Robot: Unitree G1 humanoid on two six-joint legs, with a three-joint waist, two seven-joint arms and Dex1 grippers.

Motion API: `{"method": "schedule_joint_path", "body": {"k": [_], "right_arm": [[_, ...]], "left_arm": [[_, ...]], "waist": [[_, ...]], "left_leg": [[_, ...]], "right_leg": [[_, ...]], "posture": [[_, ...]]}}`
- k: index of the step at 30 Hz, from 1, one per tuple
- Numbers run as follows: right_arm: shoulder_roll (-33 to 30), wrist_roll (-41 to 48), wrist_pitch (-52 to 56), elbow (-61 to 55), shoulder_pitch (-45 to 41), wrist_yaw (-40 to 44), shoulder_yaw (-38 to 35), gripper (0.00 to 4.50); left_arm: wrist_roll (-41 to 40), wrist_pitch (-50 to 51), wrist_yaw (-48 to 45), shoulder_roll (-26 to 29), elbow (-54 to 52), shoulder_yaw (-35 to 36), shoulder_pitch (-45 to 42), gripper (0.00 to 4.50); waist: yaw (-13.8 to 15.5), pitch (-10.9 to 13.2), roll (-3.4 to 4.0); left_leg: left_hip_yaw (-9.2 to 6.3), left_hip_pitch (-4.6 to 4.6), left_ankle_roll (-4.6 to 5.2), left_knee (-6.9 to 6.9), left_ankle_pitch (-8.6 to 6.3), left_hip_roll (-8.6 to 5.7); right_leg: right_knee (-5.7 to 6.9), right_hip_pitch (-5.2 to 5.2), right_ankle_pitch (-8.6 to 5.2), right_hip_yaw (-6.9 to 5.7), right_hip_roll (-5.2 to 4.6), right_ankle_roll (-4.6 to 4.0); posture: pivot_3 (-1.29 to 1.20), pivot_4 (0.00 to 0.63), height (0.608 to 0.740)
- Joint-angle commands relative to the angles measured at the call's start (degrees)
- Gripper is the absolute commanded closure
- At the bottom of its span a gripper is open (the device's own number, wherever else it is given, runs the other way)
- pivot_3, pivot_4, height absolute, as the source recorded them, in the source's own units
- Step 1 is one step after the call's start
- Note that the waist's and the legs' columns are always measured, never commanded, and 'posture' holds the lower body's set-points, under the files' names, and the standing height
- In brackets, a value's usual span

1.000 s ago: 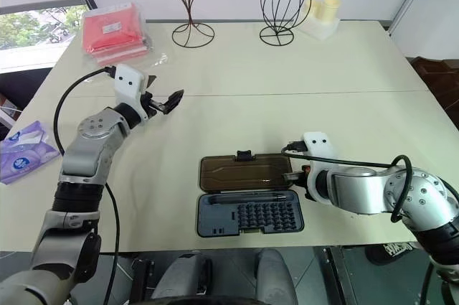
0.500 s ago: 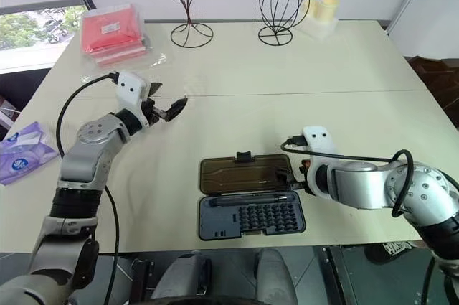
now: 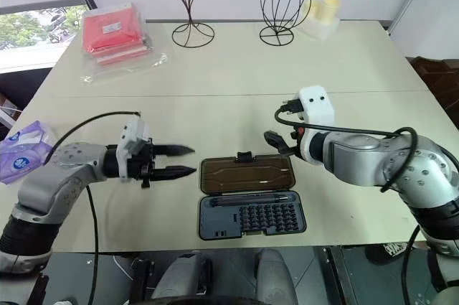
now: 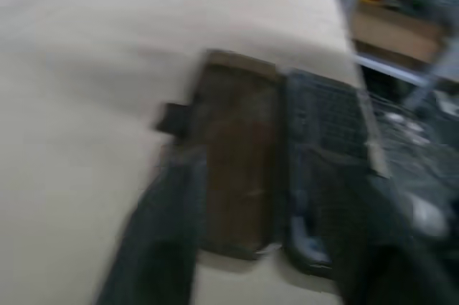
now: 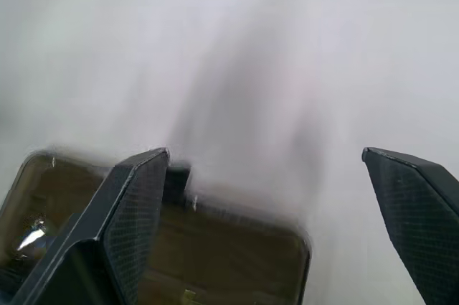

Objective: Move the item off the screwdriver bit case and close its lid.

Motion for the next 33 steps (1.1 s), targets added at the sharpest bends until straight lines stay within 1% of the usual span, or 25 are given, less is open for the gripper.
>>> {"method": "schedule_joint_path", "body": {"k": [1,2,5,9,12,15,17,19,22,25,29,33], "right_arm": [[0.49,-8.99,-1.09,-2.03,1.58,8.99,-1.42,0.0],[0.12,-11.6,-0.81,-2.29,2.1,12.31,-0.74,0.0],[-0.46,-19.21,-0.6,-3.21,3.4,20.12,0.95,0.0],[0.22,-26.76,-0.78,-2.87,4.73,28.33,1.66,0.0],[0.4,-32.37,-1.31,-1.4,4.41,34.12,2.2,0.0],[0.67,-38.19,-1.69,0.09,2.66,39.76,3.51,0.0],[0.18,-43.08,-2.62,1.51,0.17,44.89,5.89,0.0],[0.27,-46.14,-3.51,3.1,-2.3,50.39,7.54,0.0],[0.17,-51.36,-6.61,6.33,-5.84,59.17,10.18,0.0],[0.86,-55.19,-8.8,10.57,-7.68,65.8,11.58,0.0],[2.87,-60.26,-12.52,16.24,-8.43,73.47,13.61,0.0],[5.23,-66.39,-17.13,22.14,-8.35,77.9,15.87,0.0]], "left_arm": [[-0.72,-2.43,-4.91,0.68,-2.77,-2.86,0.73,4.31],[0.02,-3.4,-5.93,0.56,-2.68,-3.99,0.74,4.41],[2.3,-6.47,-8.0,0.01,-1.67,-7.02,0.86,4.41],[6.44,-11.61,-10.17,-0.77,1.3,-11.44,1.66,4.41],[9.58,-15.24,-9.9,-2.23,4.46,-13.69,2.31,4.41],[12.23,-19.25,-10.21,-3.09,7.62,-14.81,2.83,4.41],[14.04,-21.92,-9.98,-3.82,10.08,-15.51,3.36,4.41],[15.71,-24.26,-9.16,-4.68,12.42,-15.94,3.63,4.41],[17.05,-26.34,-8.23,-5.76,14.79,-16.07,3.67,4.41],[17.62,-27.38,-7.42,-6.52,16.19,-16.19,3.61,4.41],[18.22,-28.21,-6.41,-7.07,16.83,-16.38,4.19,4.41],[18.37,-28.3,-5.51,-7.24,16.4,-16.36,4.69,4.41]], "waist": [[0.04,0.0,0.0],[0.09,0.0,0.0],[0.04,0.01,0.01],[0.02,0.0,0.01],[0.03,0.0,0.01],[0.02,0.01,0.01],[-0.06,0.01,0.03],[-0.06,0.0,0.04],[0.04,0.0,0.06],[0.19,-0.01,0.07],[0.16,-0.03,0.09],[0.08,-0.04,0.11]], "left_leg": [[0.0,0.01,0.01,0.0,0.0,0.0],[-0.01,0.01,0.01,0.0,-0.01,0.0],[0.02,0.0,0.02,0.0,-0.01,-0.02],[0.02,0.03,0.04,0.0,-0.02,-0.02],[0.03,0.03,0.04,0.0,-0.02,-0.04],[0.02,0.04,0.04,0.0,-0.02,-0.04],[0.02,0.05,0.04,0.0,-0.02,-0.04],[0.04,0.08,0.04,0.0,-0.02,-0.04],[0.03,0.09,0.04,0.0,-0.02,-0.04],[0.02,0.12,0.04,0.02,-0.02,-0.06],[0.03,0.19,0.04,0.03,-0.02,-0.08],[0.05,0.25,0.04,0.03,-0.02,-0.08]], "right_leg": [[0.01,0.0,0.0,0.0,0.0,0.0],[0.01,0.0,0.0,-0.01,0.01,0.0],[0.0,0.0,0.0,0.01,0.0,0.0],[0.01,0.0,0.0,0.01,0.02,0.0],[0.0,0.0,0.0,0.01,0.02,0.0],[0.01,0.0,0.0,0.0,0.02,0.0],[0.02,0.0,0.0,0.0,0.03,0.0],[0.02,0.0,0.0,0.01,0.03,0.0],[0.02,0.02,0.0,0.01,0.03,0.0],[0.02,0.08,0.0,0.0,0.02,0.0],[0.02,0.15,0.0,0.01,-0.01,0.0],[0.08,0.16,0.0,0.01,0.0,0.0]], "posture": [[0.0,0.15,0.74],[0.0,0.15,0.74],[0.0,0.15,0.74],[0.0,0.15,0.74],[0.0,0.15,0.74],[0.0,0.15,0.74],[0.0,0.15,0.74],[0.0,0.15,0.74],[0.0,0.15,0.74],[0.0,0.15,0.74],[0.0,0.15,0.74],[0.0,0.15,0.74]]}}
